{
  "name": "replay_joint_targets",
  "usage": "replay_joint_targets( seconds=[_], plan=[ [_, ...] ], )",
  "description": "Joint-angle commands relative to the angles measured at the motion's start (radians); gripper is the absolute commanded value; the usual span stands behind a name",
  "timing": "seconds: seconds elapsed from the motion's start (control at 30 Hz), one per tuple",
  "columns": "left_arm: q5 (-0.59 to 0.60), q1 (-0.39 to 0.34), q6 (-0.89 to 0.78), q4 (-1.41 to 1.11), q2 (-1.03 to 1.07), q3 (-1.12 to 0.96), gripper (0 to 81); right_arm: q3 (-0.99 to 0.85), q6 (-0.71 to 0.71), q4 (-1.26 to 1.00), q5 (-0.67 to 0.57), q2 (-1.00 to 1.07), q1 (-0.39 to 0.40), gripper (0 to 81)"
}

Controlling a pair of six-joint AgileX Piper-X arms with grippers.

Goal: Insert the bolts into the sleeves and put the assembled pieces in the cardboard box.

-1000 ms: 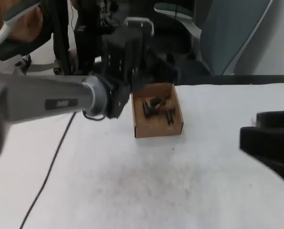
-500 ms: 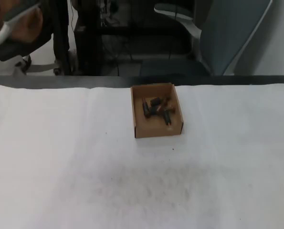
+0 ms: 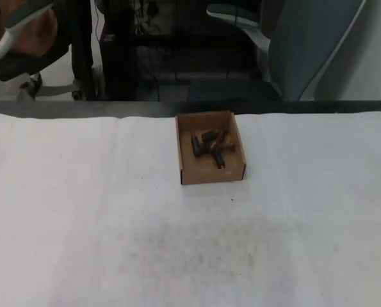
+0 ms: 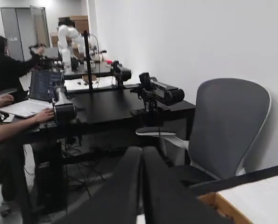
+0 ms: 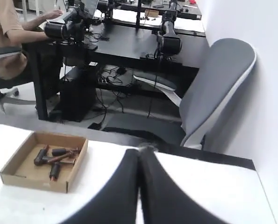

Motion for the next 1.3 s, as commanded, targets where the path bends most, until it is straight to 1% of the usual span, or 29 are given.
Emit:
replay_joint_targets(
  seconds=[0.0,0.1,0.2,0.23,0.33,0.4,0.53,0.67,0.87,0.93,0.97,1.07,1.27],
  plan=[
    [0.008,0.004,-0.077,-0.004,-0.098,0.099,1.8,0.060,0.036,0.091,-0.020,-0.133,-0.011,0.6],
    [0.008,0.004,-0.122,-0.004,-0.165,0.189,1.8,0.167,0.118,0.037,-0.022,-0.258,-0.011,0.6],
    [0.008,0.001,-0.122,-0.004,-0.206,0.242,1.8,0.314,0.161,-0.130,-0.031,-0.329,-0.011,0.6],
    [0.008,0.001,-0.122,-0.004,-0.214,0.257,1.8,0.379,0.161,-0.195,-0.038,-0.340,-0.011,0.6],
    [0.026,0.001,-0.109,-0.004,-0.220,0.298,1.8,0.523,0.164,-0.292,-0.051,-0.331,-0.011,0.6],
    [0.028,0.001,-0.115,-0.004,-0.220,0.333,1.8,0.612,0.164,-0.310,-0.054,-0.325,-0.011,0.6],
    [0.029,0.001,-0.141,-0.007,-0.220,0.399,1.8,0.727,0.172,-0.310,-0.054,-0.325,-0.011,0.6],
    [0.027,0.001,-0.141,-0.054,-0.218,0.485,1.8,0.758,0.196,-0.330,-0.058,-0.325,-0.011,0.6],
    [0.022,0.001,-0.167,-0.273,-0.219,0.649,1.8,0.758,0.203,-0.330,-0.057,-0.325,-0.011,0.6],
    [0.023,0.001,-0.167,-0.317,-0.219,0.649,1.8,0.758,0.203,-0.329,-0.057,-0.325,-0.011,0.6],
    [0.018,0.001,-0.155,-0.267,-0.219,0.649,1.8,0.758,0.203,-0.329,-0.057,-0.325,-0.011,0.6],
    [0.004,0.001,-0.120,-0.228,-0.214,0.649,1.8,0.758,0.203,-0.329,-0.057,-0.325,-0.011,0.6],
    [0.001,0.001,-0.163,-0.217,-0.214,0.649,1.8,0.758,0.203,-0.329,-0.057,-0.325,-0.011,0.6]
  ],
)
